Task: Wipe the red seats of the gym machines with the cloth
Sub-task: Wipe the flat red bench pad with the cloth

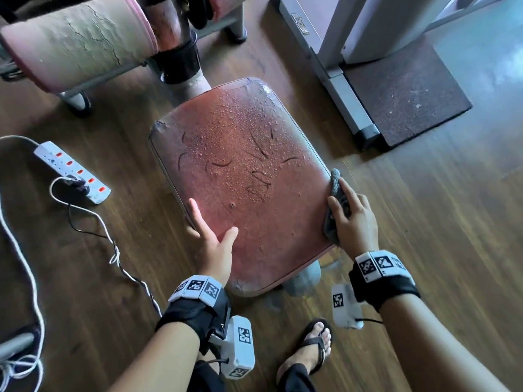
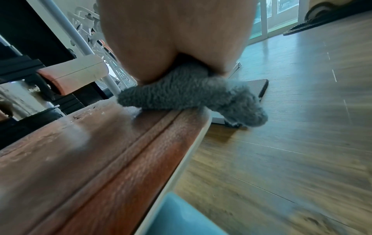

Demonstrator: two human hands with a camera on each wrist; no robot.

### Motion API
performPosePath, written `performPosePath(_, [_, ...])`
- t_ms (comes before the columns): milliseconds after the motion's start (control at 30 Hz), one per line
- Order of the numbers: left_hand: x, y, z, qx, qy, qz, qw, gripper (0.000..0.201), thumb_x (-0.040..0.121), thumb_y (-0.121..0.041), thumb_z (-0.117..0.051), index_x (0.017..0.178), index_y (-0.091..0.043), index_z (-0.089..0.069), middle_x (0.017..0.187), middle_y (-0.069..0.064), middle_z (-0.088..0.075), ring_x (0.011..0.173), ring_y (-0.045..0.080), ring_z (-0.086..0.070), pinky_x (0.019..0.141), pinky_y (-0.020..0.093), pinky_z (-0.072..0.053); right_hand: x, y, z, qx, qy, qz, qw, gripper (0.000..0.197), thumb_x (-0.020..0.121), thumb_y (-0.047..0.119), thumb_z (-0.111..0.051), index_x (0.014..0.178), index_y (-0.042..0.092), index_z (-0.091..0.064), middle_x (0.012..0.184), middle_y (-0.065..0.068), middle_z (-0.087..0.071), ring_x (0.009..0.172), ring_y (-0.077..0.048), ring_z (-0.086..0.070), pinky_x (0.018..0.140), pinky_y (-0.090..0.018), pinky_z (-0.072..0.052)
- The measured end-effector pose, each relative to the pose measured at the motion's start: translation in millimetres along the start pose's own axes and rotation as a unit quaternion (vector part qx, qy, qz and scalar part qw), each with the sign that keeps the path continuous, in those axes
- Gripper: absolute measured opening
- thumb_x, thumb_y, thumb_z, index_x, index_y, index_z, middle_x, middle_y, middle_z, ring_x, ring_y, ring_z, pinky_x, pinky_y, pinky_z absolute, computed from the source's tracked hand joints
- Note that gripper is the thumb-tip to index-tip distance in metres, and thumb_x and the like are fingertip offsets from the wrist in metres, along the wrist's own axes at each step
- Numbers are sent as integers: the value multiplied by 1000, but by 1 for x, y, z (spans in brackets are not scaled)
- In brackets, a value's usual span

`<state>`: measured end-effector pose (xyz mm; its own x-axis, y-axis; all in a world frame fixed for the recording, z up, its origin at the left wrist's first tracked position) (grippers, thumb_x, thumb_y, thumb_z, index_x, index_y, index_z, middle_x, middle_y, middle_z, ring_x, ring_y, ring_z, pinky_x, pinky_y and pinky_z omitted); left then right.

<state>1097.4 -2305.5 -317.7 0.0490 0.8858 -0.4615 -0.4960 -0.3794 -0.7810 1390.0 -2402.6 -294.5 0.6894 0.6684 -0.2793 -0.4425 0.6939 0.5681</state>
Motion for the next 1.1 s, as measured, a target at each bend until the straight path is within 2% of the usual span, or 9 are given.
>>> performPosePath(100, [0,-1,0,4,-7,0,1000,100,87,-21,-66,145,-57,7,158,14,1,142,32,-25,116,50,-25,24,7,-2,-13,46,18,999,46,96,44,-51,141,43,-43,126,1,-56,118,-17,-50,91,-23,-32])
performPosePath(233, [-1,-3,-2,-24,4,4,1000,98,89,-14,-64,148,-53,5,159,18,4,144,25,-24,113,32,-21,36,13,3,4,73,33,997,45,94,40,-55,138,42,-46,127,1,-59,118,-18,-52,91,-22,-32])
performPosePath(367, [-4,-6,-3,-38,16,24,999,97,90,-13,-62,147,-55,4,159,24,8,147,28,-17,111,35,-19,14,-1,4,28,40,30,998,48,93,38,-58,139,39,-47,124,1,-58,115,-15,-52,91,-23,-33])
performPosePath(500, [-5,-8,-3,-31,8,31,999,96,91,-11,-62,150,-49,3,159,23,7,144,28,-24,104,24,-15,33,4,1,19,88,32,995,49,93,41,-58,140,44,-43,128,2,-59,117,-16,-53,94,-24,-36])
performPosePath(600, [-6,-9,-4,-44,10,42,998,95,91,-10,-61,150,-49,3,160,20,11,143,23,-20,101,23,-14,49,17,0,12,116,45,992,51,93,39,-58,140,46,-41,127,3,-60,117,-16,-54,91,-21,-34])
performPosePath(733, [-7,-11,-2,-58,-2,34,998,97,90,-8,-62,150,-49,1,161,16,10,143,12,-19,104,20,-13,27,8,1,6,93,68,993,57,93,35,-60,144,40,-38,131,2,-53,120,-16,-50,94,-19,-31])
performPosePath(800, [-7,-10,-2,-74,-1,38,996,98,89,-8,-63,150,-52,1,161,16,12,142,6,-15,105,22,-11,21,4,-2,-14,95,79,992,59,94,36,-57,147,40,-32,132,2,-49,121,-17,-48,95,-21,-33])
performPosePath(933, [-6,-9,-2,-78,0,31,997,99,87,-16,-65,146,-58,2,160,16,14,147,13,-5,114,32,-10,39,38,-15,-161,102,175,966,61,97,45,-45,151,40,-17,148,-9,-31,132,-33,-35,109,-42,-34])
performPosePath(1100, [-5,-5,-2,-72,-9,15,997,101,86,-20,-66,146,-59,4,161,13,13,141,-1,3,121,41,-5,99,84,-45,-167,134,185,959,63,99,45,-40,152,40,-6,149,-14,-30,130,-42,-37,110,-41,-30])
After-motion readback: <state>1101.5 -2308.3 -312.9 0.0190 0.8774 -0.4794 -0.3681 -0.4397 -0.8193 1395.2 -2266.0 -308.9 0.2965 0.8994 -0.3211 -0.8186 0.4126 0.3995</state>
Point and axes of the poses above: each hand's wrist, its own x-axis towards the middle knuckle, its own z-axis out of the back of the hand, y = z × x, the point moved 6 cm from there along x, towards the middle knuckle
